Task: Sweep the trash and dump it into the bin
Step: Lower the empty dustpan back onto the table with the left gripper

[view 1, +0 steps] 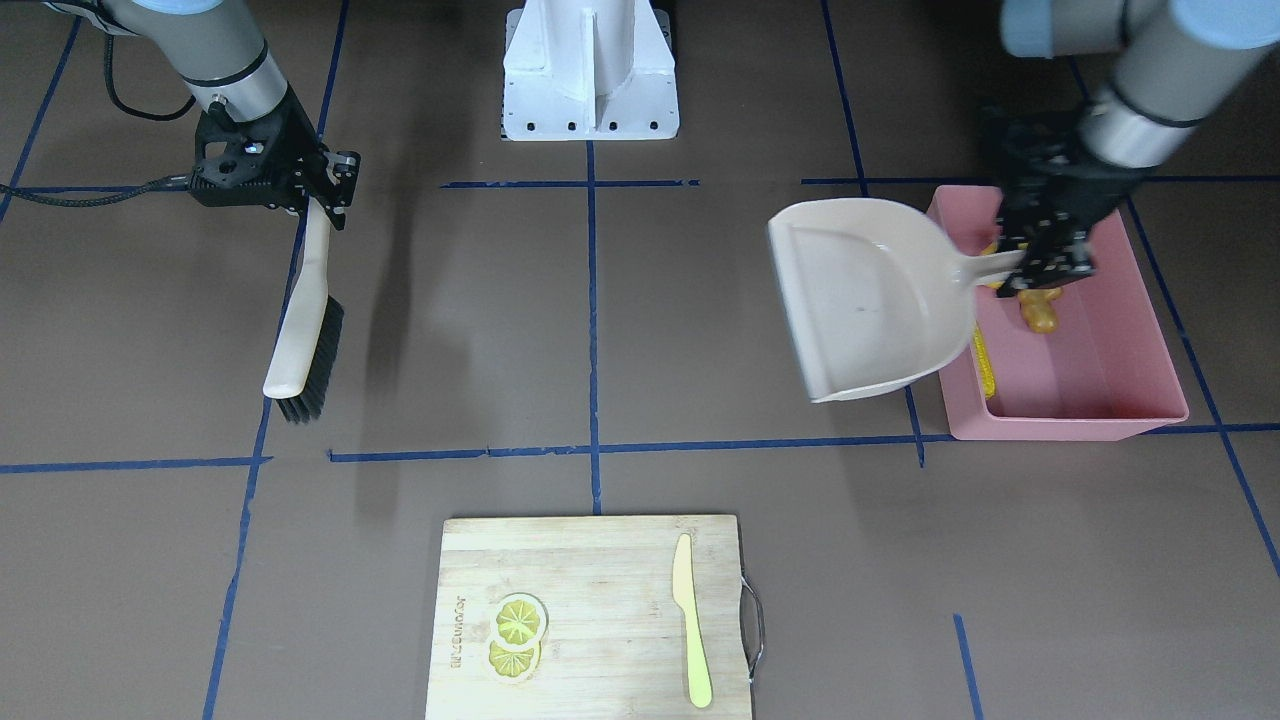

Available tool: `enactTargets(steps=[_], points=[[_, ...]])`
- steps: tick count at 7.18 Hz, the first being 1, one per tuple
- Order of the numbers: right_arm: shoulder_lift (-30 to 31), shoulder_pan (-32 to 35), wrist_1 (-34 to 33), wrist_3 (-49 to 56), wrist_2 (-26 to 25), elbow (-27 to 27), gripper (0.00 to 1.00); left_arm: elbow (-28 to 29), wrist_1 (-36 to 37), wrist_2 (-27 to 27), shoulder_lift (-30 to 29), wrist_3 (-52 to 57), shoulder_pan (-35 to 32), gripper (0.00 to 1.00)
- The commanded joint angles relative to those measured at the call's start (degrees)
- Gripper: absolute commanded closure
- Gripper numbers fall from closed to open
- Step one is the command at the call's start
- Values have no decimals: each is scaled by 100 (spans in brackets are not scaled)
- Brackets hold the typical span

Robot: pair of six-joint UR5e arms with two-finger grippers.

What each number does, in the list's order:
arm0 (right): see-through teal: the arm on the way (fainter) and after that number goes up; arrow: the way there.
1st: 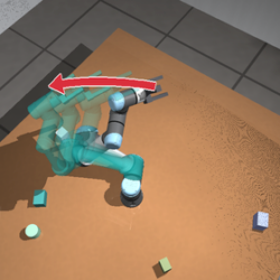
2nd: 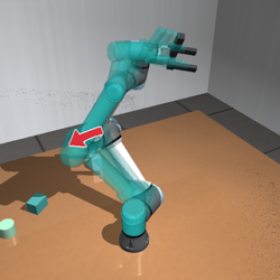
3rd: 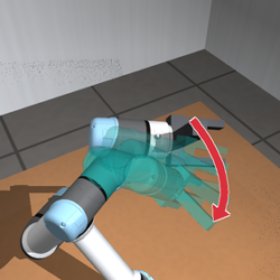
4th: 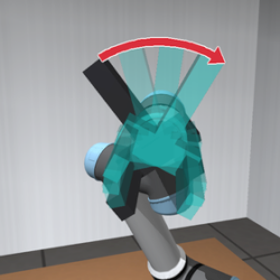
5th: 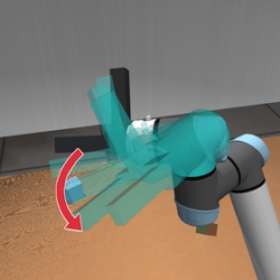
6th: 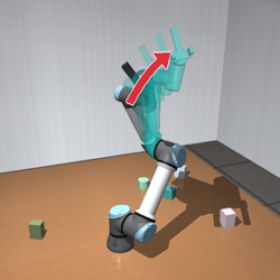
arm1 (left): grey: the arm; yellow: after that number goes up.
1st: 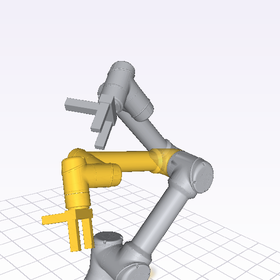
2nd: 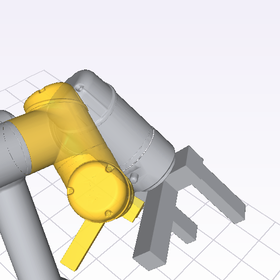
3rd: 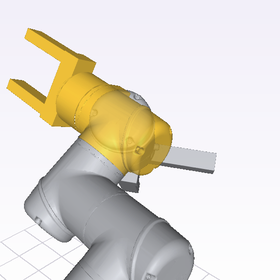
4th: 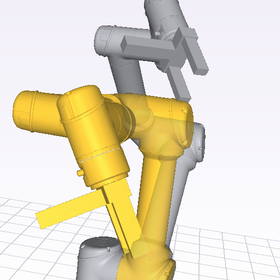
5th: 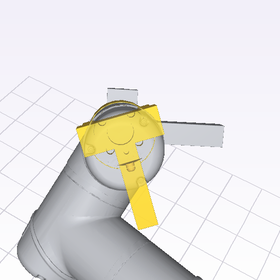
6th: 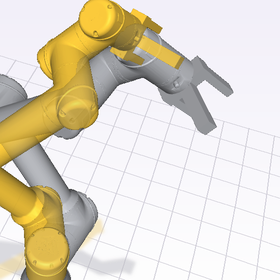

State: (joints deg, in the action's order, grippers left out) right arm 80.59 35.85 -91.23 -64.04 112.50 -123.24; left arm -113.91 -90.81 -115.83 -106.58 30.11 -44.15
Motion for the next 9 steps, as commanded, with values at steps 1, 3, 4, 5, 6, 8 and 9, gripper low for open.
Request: enactTargets(steps=[1, 3, 4, 5, 6, 8, 9], points=[[-61, 9, 0, 24, -9, 37, 100, 428, 783, 760, -897, -426, 974, 61], [-96, 9, 0, 6, 0, 63, 100, 483, 766, 904, -908, -497, 1275, 59], [-105, 1, 0, -11, 0, 72, 100, 518, 714, 1157, -917, -489, 1329, 56], [-105, 9, 0, -12, 0, 63, 100, 579, 688, 1324, -917, -480, 1417, 55], [-96, 9, 0, -29, -9, 54, 99, 589, 687, 1335, -960, -471, 1418, 54], [-105, 1, 0, -38, -9, 63, 99, 572, 600, 1344, -1005, -497, 1409, 41], [-105, 1, 0, -38, -9, 63, 99, 493, 599, 1344, -1005, -602, 1374, 18]])
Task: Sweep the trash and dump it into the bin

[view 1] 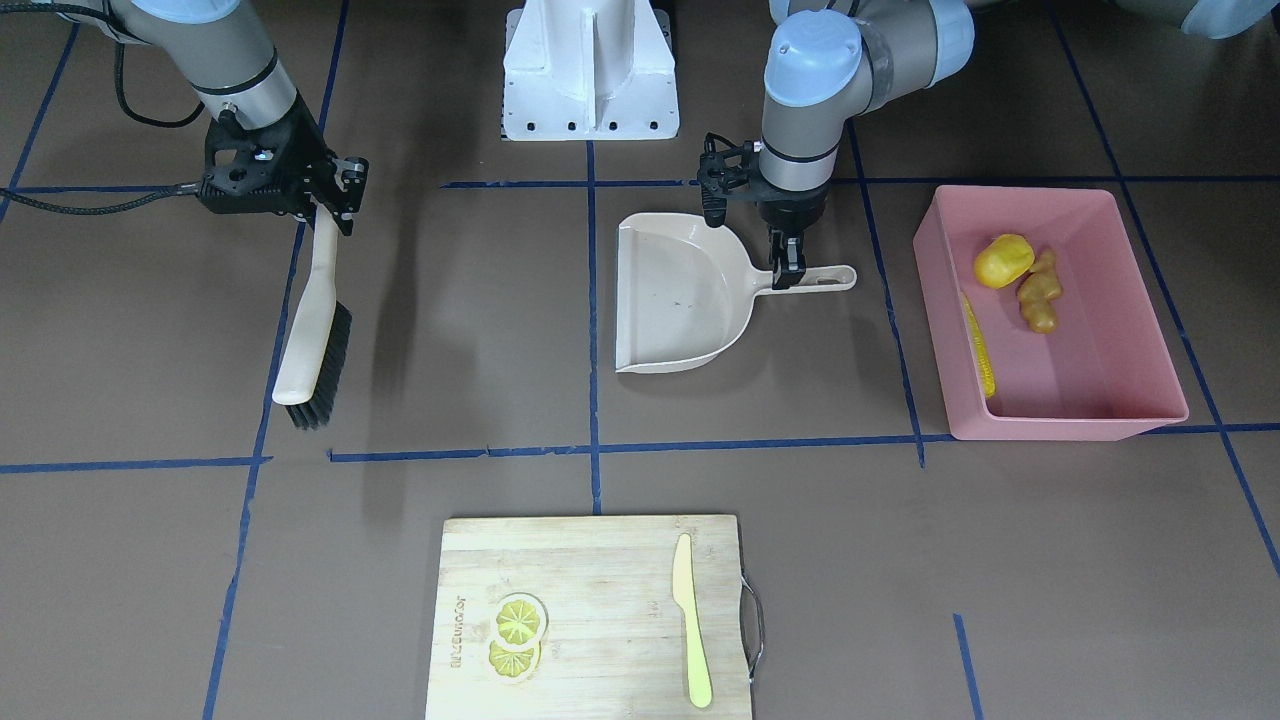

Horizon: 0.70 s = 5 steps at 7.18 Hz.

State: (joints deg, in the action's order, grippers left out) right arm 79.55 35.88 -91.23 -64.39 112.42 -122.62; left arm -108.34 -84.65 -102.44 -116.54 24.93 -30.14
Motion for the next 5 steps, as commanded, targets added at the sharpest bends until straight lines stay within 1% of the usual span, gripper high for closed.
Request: enactTargets(steps=[1, 3, 4, 5], points=[[8, 24, 0, 5, 17, -7, 99, -195, -16, 5, 0, -145, -236, 0], [139, 269, -18, 101, 113, -42, 99, -607, 27, -30, 131, -163, -850, 0], [349, 445, -9, 232, 288, -69, 98, -670, 71, -83, 358, -198, -1306, 0], [681, 577, 0, 381, 420, -217, 98, -654, 72, -666, 674, -573, -1867, 0]])
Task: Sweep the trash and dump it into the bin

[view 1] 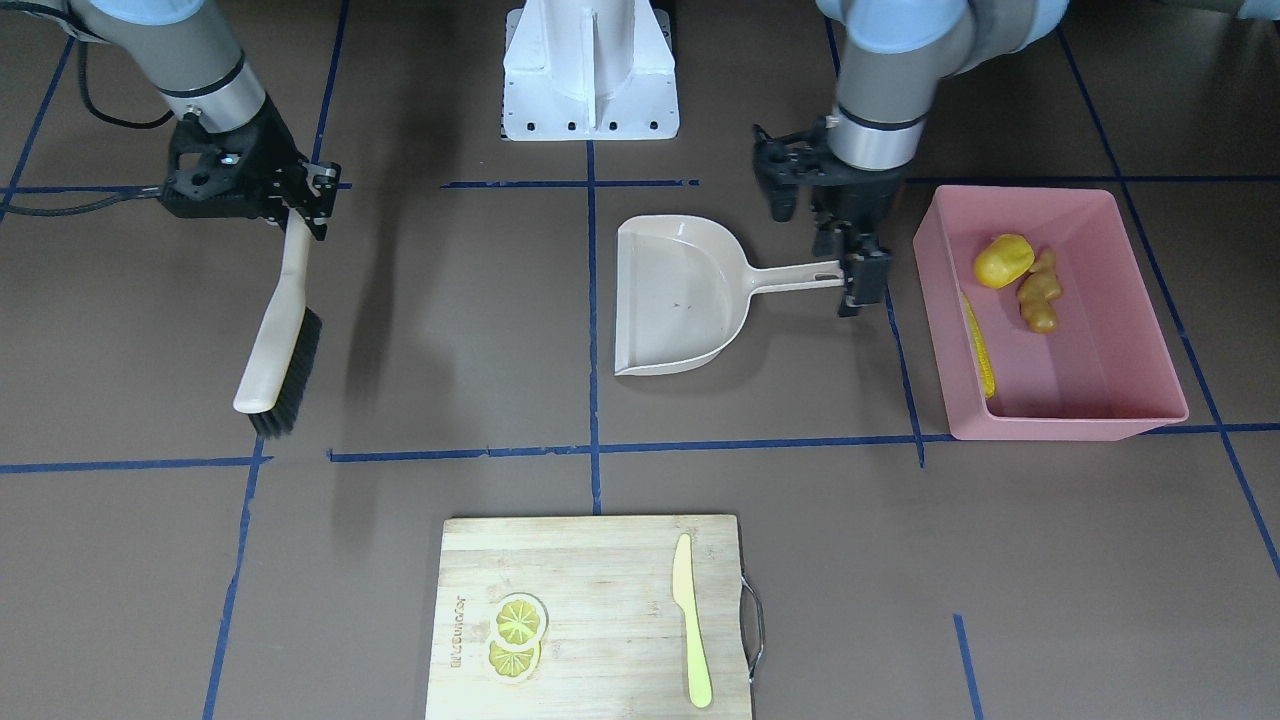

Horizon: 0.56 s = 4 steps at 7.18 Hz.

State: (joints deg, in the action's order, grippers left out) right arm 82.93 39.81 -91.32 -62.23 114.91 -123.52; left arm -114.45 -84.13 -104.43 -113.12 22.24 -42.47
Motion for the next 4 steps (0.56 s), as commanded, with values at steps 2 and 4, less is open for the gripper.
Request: enactTargets(steps=[2, 4], points=[[1099, 317, 166, 553, 172, -375, 97, -25, -32, -1596, 1367, -466, -1875, 0], [2213, 509, 1268, 659, 381, -227, 97, 71, 20, -1598, 1739, -686, -2527, 0]])
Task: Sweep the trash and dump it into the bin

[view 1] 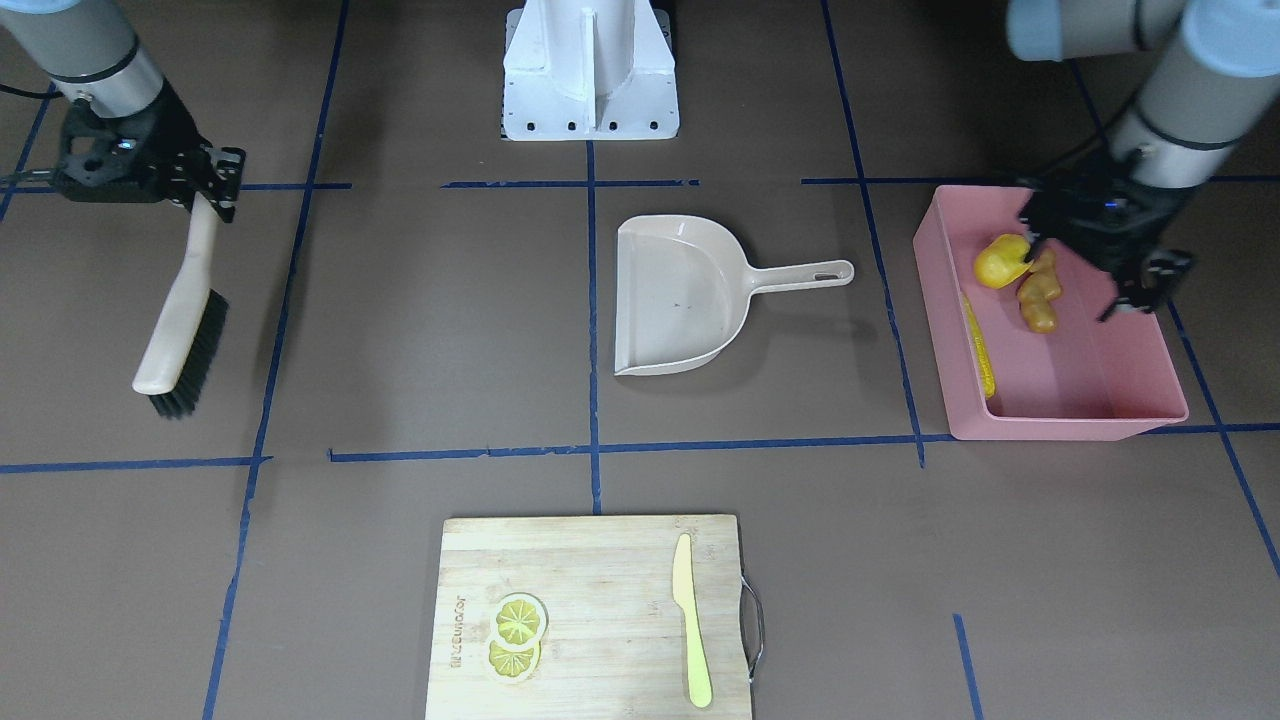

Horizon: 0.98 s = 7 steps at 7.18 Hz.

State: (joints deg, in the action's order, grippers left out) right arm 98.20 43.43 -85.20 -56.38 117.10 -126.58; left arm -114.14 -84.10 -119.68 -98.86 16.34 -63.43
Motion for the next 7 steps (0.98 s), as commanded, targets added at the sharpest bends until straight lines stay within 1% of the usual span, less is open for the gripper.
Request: enactTargets(steps=[1, 2, 3, 5, 7], points=[[944, 723, 1106, 197, 990, 498, 97, 67, 25, -64, 428, -113, -555, 0], [1199, 1155, 1624, 755, 1555, 946, 97, 328, 16, -81, 429, -105, -713, 0], [1324, 1229, 1951, 1039, 1561, 1281, 100, 514, -10, -82, 386, -87, -836, 0], [1464, 1238, 1972, 1085, 1456, 1302, 100, 472, -10, -90, 368, -105, -899, 0], [1588, 1177, 1963, 1094, 1438, 1415, 96, 472, -10, -99, 359, -114, -908, 0]])
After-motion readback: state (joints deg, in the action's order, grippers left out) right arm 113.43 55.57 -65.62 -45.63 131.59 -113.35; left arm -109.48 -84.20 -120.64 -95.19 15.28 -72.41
